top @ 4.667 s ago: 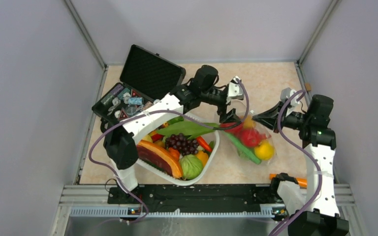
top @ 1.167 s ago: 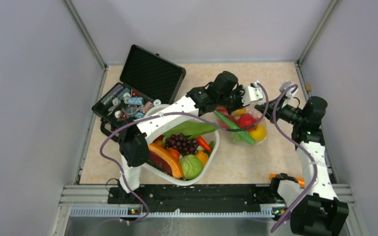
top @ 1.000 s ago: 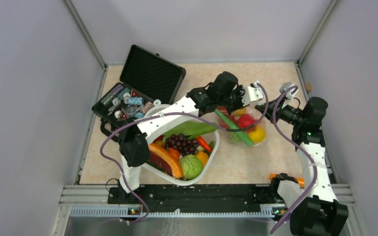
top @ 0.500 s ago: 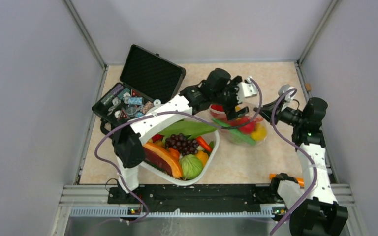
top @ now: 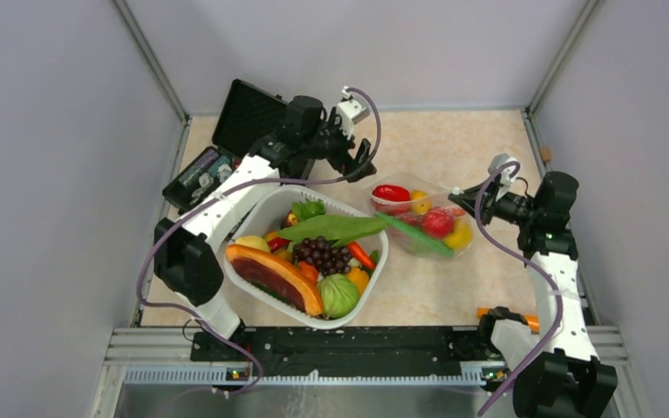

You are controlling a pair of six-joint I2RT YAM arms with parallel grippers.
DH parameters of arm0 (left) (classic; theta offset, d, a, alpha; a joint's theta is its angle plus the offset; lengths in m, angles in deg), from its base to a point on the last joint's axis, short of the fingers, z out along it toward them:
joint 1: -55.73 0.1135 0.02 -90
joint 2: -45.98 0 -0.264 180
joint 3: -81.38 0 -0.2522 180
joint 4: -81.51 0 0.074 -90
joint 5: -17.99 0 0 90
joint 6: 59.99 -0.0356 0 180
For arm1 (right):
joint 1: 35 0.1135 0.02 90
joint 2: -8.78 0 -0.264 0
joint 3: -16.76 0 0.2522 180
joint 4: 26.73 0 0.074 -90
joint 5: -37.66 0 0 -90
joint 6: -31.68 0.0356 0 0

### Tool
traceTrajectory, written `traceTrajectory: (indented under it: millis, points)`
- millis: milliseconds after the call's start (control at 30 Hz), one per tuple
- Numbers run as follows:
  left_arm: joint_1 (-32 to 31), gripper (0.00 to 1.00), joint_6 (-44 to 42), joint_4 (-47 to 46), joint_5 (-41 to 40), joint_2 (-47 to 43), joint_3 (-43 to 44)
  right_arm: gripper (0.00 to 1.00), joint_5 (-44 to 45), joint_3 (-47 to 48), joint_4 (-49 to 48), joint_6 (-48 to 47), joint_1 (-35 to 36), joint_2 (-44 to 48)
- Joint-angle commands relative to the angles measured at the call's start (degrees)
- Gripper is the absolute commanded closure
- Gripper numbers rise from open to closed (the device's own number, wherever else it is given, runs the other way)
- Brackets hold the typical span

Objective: Place the food in the zip-top bag and seal the zipper

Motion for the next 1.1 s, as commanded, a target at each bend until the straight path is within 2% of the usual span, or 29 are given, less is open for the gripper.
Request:
traceTrajectory:
  millis: [0, 167, 367, 467, 533, 600, 700, 800, 867, 967, 1067]
  points:
    - [1.6, 0.01, 1.5, 5.4, 7.5, 1.2, -0.6, 1.00, -0.4, 2.2, -0.9, -1.3, 0.5, 0.0]
    - [2.4, 0.03, 1.6, 10.4, 11.2, 5.6, 1.6, 1.00, -0.5, 2.5, -0.5, -0.5, 0.5, 0.7]
    - [3.7, 0.12, 1.5, 11.2, 18.9, 10.4, 3.0, 1.00, -1.4, 2.5, -0.6, -0.3, 0.5, 1.9]
    - [4.0, 0.26, 2.0, 10.0, 22.0, 12.0, 2.5, 1.00, -1.4, 2.5, -0.7, -0.1, 0.5, 1.6]
    - [4.0, 0.40, 2.6, 10.6, 22.7, 13.0, 3.1, 1.00, -1.2, 2.6, -0.9, 0.1, 0.5, 1.5]
    - [4.2, 0.44, 2.8, 11.1, 24.4, 13.1, 3.0, 1.00, -1.1, 2.7, -0.8, 0.1, 0.5, 1.5]
    - [4.2, 0.54, 2.3, 10.2, 26.8, 12.1, 2.0, 1.00, -0.6, 2.7, -1.0, 0.3, 0.5, 1.4]
    - [4.3, 0.84, 2.8, 10.5, 26.8, 11.3, 2.5, 1.00, 0.1, 2.6, -1.9, 1.0, 0.5, 1.4]
    - [4.2, 1.00, 3.3, 10.5, 26.6, 10.9, 3.0, 1.00, 1.2, 2.2, -2.9, 1.7, 0.5, 1.5]
    - [4.2, 1.00, 4.1, 10.8, 25.7, 10.1, 4.2, 1.00, 3.6, 1.4, -4.9, 3.0, 0.5, 1.8]
    - [4.1, 1.00, 4.7, 11.1, 26.9, 9.0, 6.5, 1.00, 9.5, 0.1, -9.6, 7.8, 0.5, 2.7]
